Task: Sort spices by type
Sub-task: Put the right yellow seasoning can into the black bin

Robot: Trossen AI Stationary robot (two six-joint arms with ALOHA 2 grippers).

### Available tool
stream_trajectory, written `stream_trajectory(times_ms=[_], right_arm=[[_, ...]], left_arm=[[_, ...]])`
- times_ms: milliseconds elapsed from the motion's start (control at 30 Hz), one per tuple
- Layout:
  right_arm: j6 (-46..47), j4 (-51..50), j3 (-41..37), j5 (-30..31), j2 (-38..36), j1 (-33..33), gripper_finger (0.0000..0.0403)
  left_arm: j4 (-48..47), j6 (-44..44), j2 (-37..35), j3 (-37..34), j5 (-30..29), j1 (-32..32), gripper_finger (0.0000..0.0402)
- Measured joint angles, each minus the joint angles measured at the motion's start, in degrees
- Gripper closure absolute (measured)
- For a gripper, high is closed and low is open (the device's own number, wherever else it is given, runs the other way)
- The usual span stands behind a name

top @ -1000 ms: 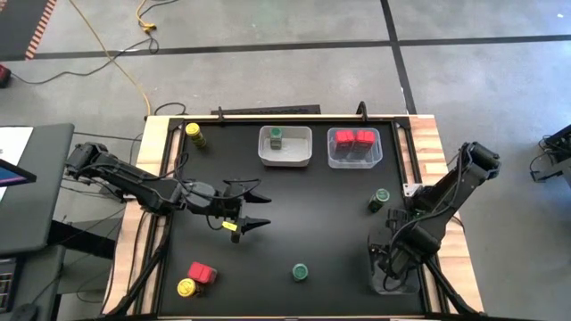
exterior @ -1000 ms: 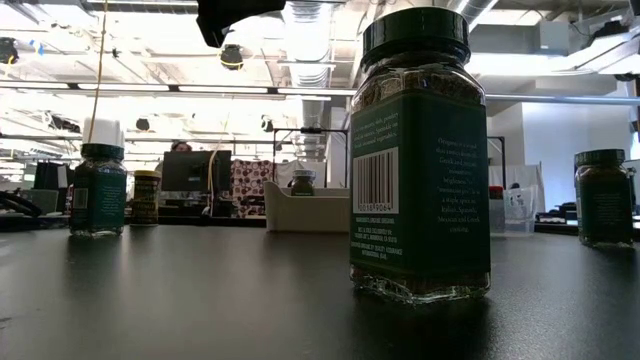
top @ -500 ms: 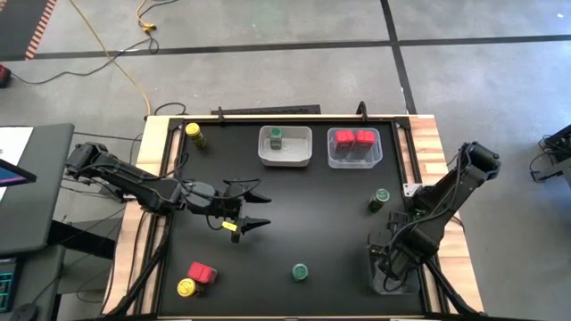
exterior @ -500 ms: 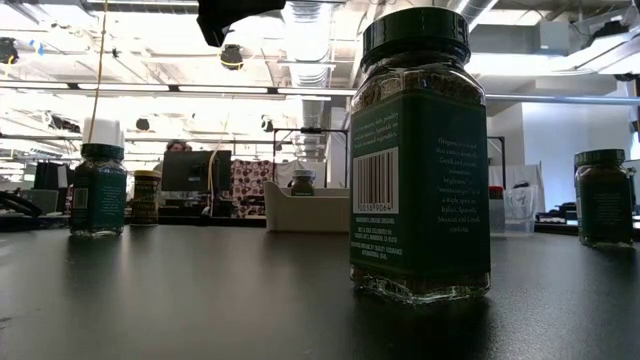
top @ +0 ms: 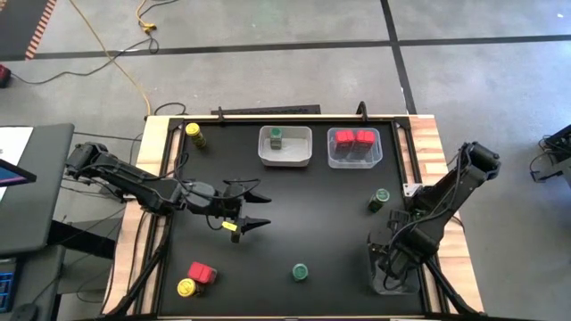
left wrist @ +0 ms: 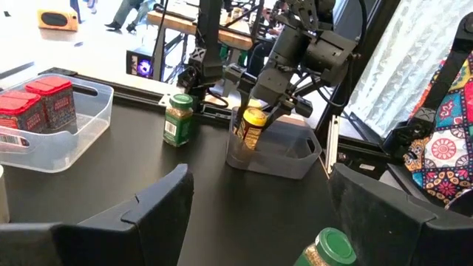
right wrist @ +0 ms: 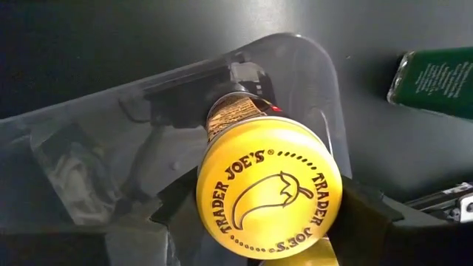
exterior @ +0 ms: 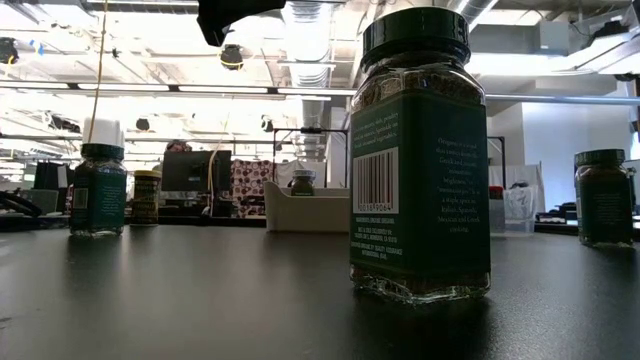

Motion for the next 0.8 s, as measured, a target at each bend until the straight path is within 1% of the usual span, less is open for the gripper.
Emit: stream_trajectory(times_ms=[233,400,533,700,800], right_arm=[[0.0,-0.2,0.0,1.9,0.0,-0.1,0.0145],[0.0,-0.3,0.0,1.8,0.0,-0.1,0.0145],[-0.1,-0.3,0.0,0.1,0.0,-0.1,0.0144],[0.3,-0.2,0.0,0.0,0.0,-0.1,0.0143],[-1.3,-0.2,0.0,0.0,0.0,-0.1,0.0143]], left_arm=[[-0.1,0.0,0.0,0.0,0.0,0.0,0.0099],[-0.1,0.0,0.0,0.0,0.0,0.0,0.0099],[-0.1,-0.1,0.0,0.0,0.0,0.0,0.0099],[-0.1,-0.3,0.0,0.0,0.0,0.0,0.0099],[-0.2,-0.4,0.0,0.0,0.0,0.0,0.0099]])
